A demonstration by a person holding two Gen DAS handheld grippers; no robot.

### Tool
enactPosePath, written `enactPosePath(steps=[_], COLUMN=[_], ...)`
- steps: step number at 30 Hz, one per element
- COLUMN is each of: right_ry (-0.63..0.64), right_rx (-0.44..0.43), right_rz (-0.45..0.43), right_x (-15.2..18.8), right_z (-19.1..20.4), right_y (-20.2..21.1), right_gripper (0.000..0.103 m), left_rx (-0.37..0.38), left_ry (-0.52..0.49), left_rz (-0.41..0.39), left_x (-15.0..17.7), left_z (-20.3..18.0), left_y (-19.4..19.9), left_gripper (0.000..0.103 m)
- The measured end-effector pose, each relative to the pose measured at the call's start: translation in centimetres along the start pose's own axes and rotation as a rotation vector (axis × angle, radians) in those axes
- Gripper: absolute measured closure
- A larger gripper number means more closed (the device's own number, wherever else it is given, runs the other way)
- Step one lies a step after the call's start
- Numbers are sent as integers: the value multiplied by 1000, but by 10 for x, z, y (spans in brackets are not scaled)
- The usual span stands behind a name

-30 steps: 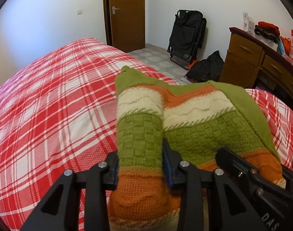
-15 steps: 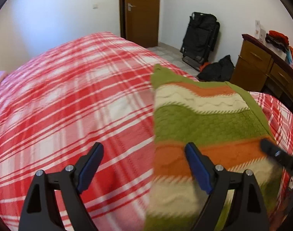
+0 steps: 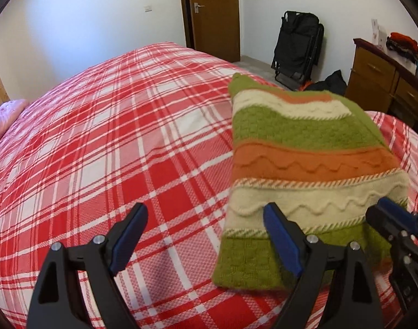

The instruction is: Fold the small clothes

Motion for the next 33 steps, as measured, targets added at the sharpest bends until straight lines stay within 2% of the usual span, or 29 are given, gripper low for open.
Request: enactPosePath(steps=[9, 14, 20, 26, 33], right_ry=[-67, -80, -75, -68, -120], right_rx=[-58, -57, -47, -55, -73], right_rz=[9, 0, 12, 28, 51], right_x=[9, 17, 23, 24, 34], right_z=[4, 11, 12, 16, 18], right_y=[9, 22, 23, 21, 27], right_gripper=[83, 83, 83, 83, 83], left_rx=[-35, -41, -36, -40, -45], left_ry=[-35, -37, -62, -56, -72], left_rz=[-14, 12, -9, 5, 42], left_x=[7, 17, 20, 23, 36], left_z=[6, 12, 10, 11, 8], left_y=[16, 19, 30, 27, 19], left_gripper=[14, 14, 14, 14, 14])
Point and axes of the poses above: each gripper's, at about its wrist camera, not at the fingertips, and y roughly against the way its jaws point, z to its left, x to its underside, the point moved 10 cm from there along -y, roughly the way its jaws point, and after that the axes turned 10 degrees about y, right-handed, at the moved point
